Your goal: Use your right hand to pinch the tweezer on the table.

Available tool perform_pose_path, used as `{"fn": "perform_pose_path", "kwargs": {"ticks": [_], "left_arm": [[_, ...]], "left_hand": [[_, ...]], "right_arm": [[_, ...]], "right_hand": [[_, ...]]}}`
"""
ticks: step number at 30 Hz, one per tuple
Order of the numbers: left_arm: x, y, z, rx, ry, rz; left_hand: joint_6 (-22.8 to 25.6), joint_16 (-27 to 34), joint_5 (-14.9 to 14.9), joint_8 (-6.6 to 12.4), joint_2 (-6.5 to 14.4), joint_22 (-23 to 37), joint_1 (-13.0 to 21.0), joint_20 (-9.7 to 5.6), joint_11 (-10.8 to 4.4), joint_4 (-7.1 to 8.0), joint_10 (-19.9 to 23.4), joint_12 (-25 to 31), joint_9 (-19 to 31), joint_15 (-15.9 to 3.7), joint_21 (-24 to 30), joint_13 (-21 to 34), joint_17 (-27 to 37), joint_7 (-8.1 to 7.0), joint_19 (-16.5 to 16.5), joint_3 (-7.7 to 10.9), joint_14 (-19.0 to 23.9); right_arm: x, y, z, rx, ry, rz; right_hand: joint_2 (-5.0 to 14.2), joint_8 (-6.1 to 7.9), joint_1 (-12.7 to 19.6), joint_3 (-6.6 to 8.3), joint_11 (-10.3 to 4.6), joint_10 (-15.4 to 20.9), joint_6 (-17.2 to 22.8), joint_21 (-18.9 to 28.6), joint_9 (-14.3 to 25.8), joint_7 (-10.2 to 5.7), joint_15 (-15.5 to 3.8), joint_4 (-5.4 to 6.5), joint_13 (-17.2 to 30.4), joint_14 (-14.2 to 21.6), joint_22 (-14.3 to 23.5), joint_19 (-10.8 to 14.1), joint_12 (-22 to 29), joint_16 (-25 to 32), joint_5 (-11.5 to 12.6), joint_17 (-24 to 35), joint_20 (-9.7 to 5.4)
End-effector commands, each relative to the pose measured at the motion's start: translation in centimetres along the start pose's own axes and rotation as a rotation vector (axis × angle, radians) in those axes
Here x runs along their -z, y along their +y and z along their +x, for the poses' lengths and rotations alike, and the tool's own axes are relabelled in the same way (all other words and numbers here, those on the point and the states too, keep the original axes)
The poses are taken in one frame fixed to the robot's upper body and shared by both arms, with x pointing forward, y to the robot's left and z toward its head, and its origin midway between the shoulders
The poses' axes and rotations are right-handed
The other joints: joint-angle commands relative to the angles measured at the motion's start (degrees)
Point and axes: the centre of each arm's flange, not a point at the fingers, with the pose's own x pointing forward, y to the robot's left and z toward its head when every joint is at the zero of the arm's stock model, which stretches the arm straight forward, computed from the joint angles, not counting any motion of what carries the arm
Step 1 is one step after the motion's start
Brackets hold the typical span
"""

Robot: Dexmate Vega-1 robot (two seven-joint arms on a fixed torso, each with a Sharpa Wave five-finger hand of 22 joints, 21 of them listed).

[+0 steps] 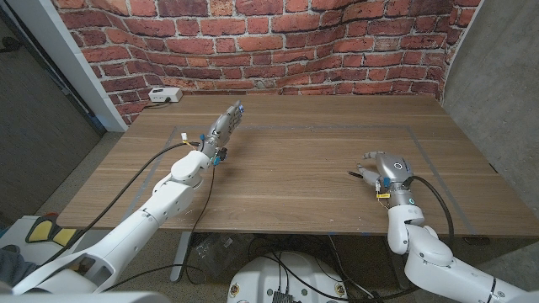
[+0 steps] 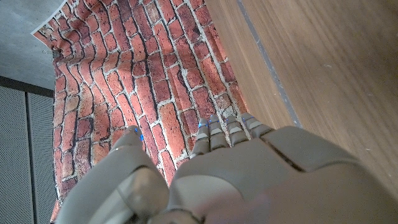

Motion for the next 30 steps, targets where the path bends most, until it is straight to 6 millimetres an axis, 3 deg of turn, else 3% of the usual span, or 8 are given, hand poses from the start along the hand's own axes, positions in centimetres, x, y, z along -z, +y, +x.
{"fn": "perform_pose_path", "kwargs": {"ticks": [1, 6, 19, 30], "left_arm": [[0.1, 0.5, -0.3, -0.007, 0.001, 0.001], [-0.1, 0.6, -0.3, -0.003, -0.001, 0.006], [-0.3, 0.7, -0.6, -0.003, -0.015, 0.006], [-0.4, 0.9, -1.1, -0.016, -0.018, 0.012]], "left_hand": [[0.48, -0.04, -0.05, 0.08, 0.23, 0.35, 0.28, 0.19, 0.06, -0.16, 0.36, 0.08, 0.17, 0.06, 0.11, 0.20, 0.17, -0.23, -0.06, -0.24, 0.51], [0.51, -0.05, -0.05, 0.08, 0.27, 0.35, 0.31, 0.15, 0.13, -0.17, 0.39, 0.08, 0.17, 0.03, 0.10, 0.20, 0.17, -0.18, -0.08, -0.25, 0.51], [0.53, -0.08, -0.06, 0.06, 0.36, 0.35, 0.38, -0.01, 0.10, -0.19, 0.44, 0.08, 0.17, 0.00, 0.10, 0.20, 0.16, -0.15, -0.10, -0.27, 0.48], [0.44, -0.09, -0.08, 0.00, 0.39, 0.34, 0.43, -0.08, 0.07, -0.21, 0.39, 0.04, 0.17, 0.00, 0.11, 0.20, 0.16, -0.14, -0.07, -0.32, 0.47]], "right_arm": [[-0.3, -1.6, 0.6, 0.063, 0.030, 0.185], [-0.5, -1.7, 1.3, 0.069, 0.037, 0.282], [-1.3, -2.3, 2.6, 0.132, -0.011, 0.489], [-0.9, -2.3, 4.4, 0.109, -0.077, 0.801]], "right_hand": [[1.29, 0.63, -2.68, -0.46, 0.71, 1.28, 1.02, 0.29, 0.18, 0.79, -0.82, 1.77, 0.05, 0.80, 0.21, 0.80, 0.72, 0.61, -0.06, 0.36, -0.30], [2.59, 0.55, -4.51, -0.85, 2.12, 1.99, 1.04, 0.37, 0.19, 2.02, -0.50, 2.89, 0.01, 0.94, 0.18, 1.07, 1.03, 0.65, -0.34, 0.43, -0.26], [3.53, -0.61, -5.40, -0.86, 3.90, 2.61, -1.51, 0.47, 0.08, 4.28, -0.16, 3.11, -0.13, 1.07, 0.08, 1.55, 1.22, 0.39, -0.69, 0.07, -0.57], [4.37, -1.26, -7.47, -1.42, 5.50, 2.16, -3.75, 0.28, -0.01, 6.26, 0.77, 4.00, -0.21, 0.64, 0.01, 1.32, 0.93, 0.21, -0.76, 0.05, -0.67]]}}
